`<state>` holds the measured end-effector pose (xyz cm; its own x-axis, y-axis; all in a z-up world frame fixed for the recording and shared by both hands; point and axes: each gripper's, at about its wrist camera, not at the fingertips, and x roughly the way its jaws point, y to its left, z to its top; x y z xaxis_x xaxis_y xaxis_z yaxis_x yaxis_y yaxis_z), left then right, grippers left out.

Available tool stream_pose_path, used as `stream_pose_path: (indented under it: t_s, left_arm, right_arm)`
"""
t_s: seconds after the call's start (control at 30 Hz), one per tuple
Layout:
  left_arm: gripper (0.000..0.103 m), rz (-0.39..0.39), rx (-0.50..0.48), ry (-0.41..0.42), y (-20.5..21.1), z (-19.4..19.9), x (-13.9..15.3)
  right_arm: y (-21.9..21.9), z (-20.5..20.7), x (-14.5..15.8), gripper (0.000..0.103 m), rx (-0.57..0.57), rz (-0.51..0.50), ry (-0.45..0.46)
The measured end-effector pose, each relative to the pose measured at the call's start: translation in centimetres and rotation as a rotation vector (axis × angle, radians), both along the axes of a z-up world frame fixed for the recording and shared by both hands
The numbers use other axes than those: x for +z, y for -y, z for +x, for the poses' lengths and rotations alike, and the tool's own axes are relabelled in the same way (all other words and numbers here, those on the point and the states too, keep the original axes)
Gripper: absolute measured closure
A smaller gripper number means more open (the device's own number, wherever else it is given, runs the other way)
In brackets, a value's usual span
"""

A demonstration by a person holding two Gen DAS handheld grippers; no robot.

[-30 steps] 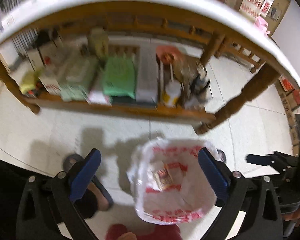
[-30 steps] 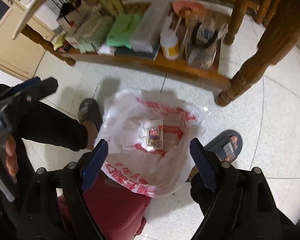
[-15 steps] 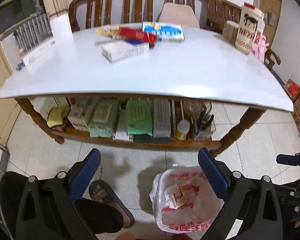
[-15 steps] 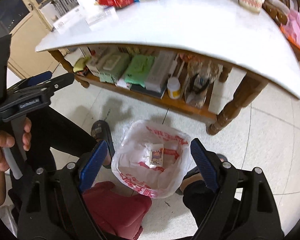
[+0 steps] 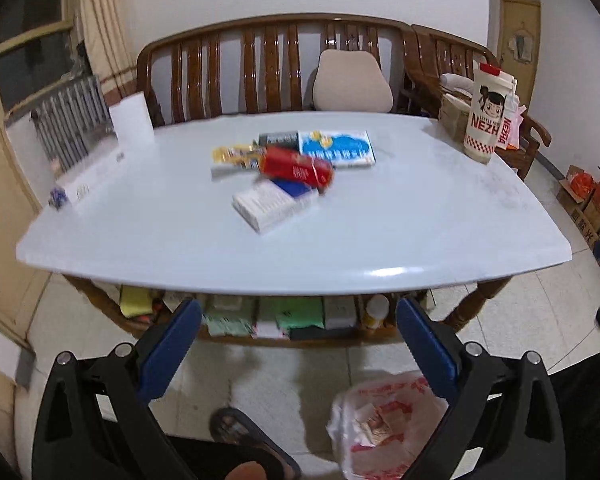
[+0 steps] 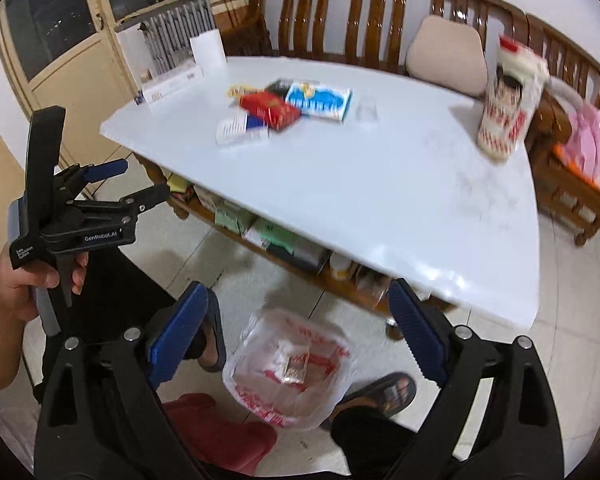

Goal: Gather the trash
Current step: 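Raise both tools back over the table toward the remaining items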

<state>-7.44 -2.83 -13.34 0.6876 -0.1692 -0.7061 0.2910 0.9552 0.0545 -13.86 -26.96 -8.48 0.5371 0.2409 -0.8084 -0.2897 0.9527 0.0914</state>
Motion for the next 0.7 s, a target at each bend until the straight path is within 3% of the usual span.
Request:
stream_pose_path:
  t_s: [0.37,0.5,0.7]
  left_arm:
    - [0.008,0.042,-0.148,0.005,-1.3,6.3,0.8]
    - [0.008,0.045,-0.202,-0.021,-1.6,9.1,-0.1]
    - [0.008,0.084,-0.314,-0.032,-1.1,13.2,-2.0]
  right_arm:
    - [-1.0,9.0,4.4,0.008,0.119,-0.068,0.037]
    - [-1.6,13.0,4.7,0.008,0.167,-0.059,0.025]
    - [-2.3,18.7,3.3,0.008,0.248,-0.143,0.007]
